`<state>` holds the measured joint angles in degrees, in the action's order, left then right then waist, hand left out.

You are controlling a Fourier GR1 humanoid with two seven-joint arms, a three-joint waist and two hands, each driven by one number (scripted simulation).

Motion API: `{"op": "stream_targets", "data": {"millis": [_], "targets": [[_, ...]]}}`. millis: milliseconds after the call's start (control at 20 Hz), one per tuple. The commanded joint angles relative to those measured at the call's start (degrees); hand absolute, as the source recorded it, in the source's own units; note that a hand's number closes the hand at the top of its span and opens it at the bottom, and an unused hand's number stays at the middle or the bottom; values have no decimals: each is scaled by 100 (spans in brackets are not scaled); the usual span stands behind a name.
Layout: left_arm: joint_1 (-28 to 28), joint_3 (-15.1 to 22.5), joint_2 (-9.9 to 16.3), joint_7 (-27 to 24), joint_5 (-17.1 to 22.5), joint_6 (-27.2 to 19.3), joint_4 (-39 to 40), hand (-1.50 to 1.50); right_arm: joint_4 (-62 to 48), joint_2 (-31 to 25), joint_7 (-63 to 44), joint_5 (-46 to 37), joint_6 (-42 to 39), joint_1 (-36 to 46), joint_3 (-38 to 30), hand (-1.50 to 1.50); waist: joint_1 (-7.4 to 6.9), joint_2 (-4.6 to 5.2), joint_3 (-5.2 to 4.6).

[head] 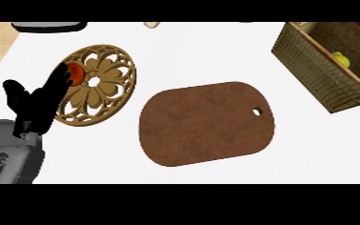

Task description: Pick the pear from the cutting board and place it in the basket

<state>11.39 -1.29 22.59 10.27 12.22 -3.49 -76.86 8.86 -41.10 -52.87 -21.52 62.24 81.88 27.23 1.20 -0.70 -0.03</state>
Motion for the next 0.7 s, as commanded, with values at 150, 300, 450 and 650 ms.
{"op": "stream_targets", "data": {"millis": [150,300,450,650], "targets": [[-309,-206,89,-109,38,3,50,0,738,-379,-283,312,690,-348,-403,-150,360,-172,-8],[-365,-310,132,-1,43,-85,118,0,1386,-598,-133,598,311,-740,-597,-150,535,-220,0],[-570,-251,49,-93,53,-59,-82,0,1952,-554,-150,790,-87,-1231,-604,-150,562,-255,1],[-701,-401,124,-138,69,-110,-57,0,2698,-689,-206,967,-297,-1721,-563,-150,738,-311,-7]]}}
